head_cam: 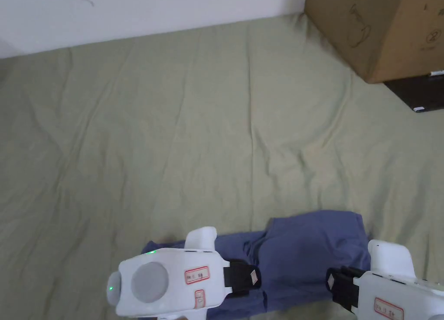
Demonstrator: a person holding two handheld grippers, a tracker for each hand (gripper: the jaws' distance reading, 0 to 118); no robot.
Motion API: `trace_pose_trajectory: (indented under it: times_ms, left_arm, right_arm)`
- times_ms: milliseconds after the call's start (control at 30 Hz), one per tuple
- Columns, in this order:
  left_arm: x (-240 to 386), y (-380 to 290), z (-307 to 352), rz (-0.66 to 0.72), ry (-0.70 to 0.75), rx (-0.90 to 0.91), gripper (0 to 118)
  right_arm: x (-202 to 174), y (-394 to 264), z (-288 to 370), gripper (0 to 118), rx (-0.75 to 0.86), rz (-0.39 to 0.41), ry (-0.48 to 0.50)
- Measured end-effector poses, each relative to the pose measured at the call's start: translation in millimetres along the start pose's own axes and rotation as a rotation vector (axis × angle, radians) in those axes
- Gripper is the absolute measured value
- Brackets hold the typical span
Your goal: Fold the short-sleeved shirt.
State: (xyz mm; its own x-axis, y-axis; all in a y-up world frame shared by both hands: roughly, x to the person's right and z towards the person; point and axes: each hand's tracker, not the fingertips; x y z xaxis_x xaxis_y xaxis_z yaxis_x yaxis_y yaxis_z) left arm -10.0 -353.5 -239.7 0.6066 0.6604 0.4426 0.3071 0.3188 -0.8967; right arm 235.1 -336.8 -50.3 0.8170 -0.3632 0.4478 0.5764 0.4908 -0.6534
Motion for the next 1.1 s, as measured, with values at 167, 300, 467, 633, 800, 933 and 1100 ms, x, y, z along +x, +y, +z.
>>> trace_pose_trajectory:
  times_ms: [167,300,467,633,800,933,1100]
  left_arm:
    - [-57.0,-0.7,77.9,0.097,-0.091,0.122,63]
    - [-114.5,-17.9,119.1,0.194,-0.073,0.205,115]
    - [-173.5,-32.0,130.6,0.245,-0.100,0.220,115]
    - [-197.8,-28.4,89.5,0.253,-0.188,0.106,115]
    - [-209.9,-19.2,57.9,0.376,-0.457,0.149,106]
    - [-217.5,-18.0,42.2,0.369,-0.167,0.076,10]
    - [-212.2,-11.0,64.4,0.312,-0.273,0.096,10]
  right_arm:
    - [-13.5,3.5,-1.3,0,-0.009,0.043,-0.008]
    - [-27.8,5.9,-5.6,0,-0.024,0.077,-0.004]
    - [-46.7,8.8,-12.9,0,-0.048,0.137,-0.015]
    - [-60.7,10.5,-17.6,0,-0.060,0.152,-0.010]
    - [-70.3,9.4,-22.2,0,-0.081,0.185,-0.019]
    - [-72.2,8.3,-24.0,0,-0.098,0.194,-0.024]
    - [-72.9,8.8,-23.0,0,-0.102,0.204,-0.032]
